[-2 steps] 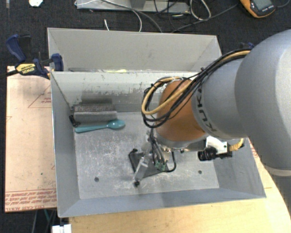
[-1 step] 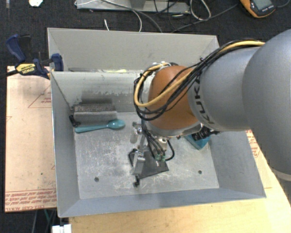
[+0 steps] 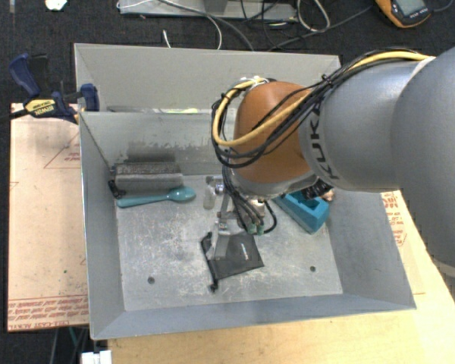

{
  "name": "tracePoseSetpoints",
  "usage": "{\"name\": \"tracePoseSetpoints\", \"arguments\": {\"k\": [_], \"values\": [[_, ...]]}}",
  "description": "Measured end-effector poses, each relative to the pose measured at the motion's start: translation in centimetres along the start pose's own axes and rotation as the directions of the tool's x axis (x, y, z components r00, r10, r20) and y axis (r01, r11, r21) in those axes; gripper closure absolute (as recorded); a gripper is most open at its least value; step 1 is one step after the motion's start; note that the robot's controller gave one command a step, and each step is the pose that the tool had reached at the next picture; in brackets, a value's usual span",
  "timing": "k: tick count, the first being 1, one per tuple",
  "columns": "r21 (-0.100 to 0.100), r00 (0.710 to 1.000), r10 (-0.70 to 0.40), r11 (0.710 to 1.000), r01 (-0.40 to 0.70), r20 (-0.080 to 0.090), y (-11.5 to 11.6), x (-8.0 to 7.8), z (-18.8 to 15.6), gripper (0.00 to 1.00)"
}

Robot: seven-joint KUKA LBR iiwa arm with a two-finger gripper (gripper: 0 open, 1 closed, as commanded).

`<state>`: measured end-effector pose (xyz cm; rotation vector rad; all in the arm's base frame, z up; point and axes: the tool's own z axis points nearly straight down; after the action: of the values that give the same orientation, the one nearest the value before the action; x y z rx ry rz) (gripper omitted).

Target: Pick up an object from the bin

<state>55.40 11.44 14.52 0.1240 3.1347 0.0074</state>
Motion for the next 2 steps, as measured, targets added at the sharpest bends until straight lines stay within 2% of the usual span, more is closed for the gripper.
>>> {"name": "tracePoseSetpoints", "arguments": {"k": [1,2], "values": [[-0.004,0.977,0.214,0.977,-0.214,0.005,-4.4,-0.2,4.4,0.0],[-0.004,0.992,0.124,0.992,-0.124,0.006,-5.9,-0.2,6.3,0.0]]}}
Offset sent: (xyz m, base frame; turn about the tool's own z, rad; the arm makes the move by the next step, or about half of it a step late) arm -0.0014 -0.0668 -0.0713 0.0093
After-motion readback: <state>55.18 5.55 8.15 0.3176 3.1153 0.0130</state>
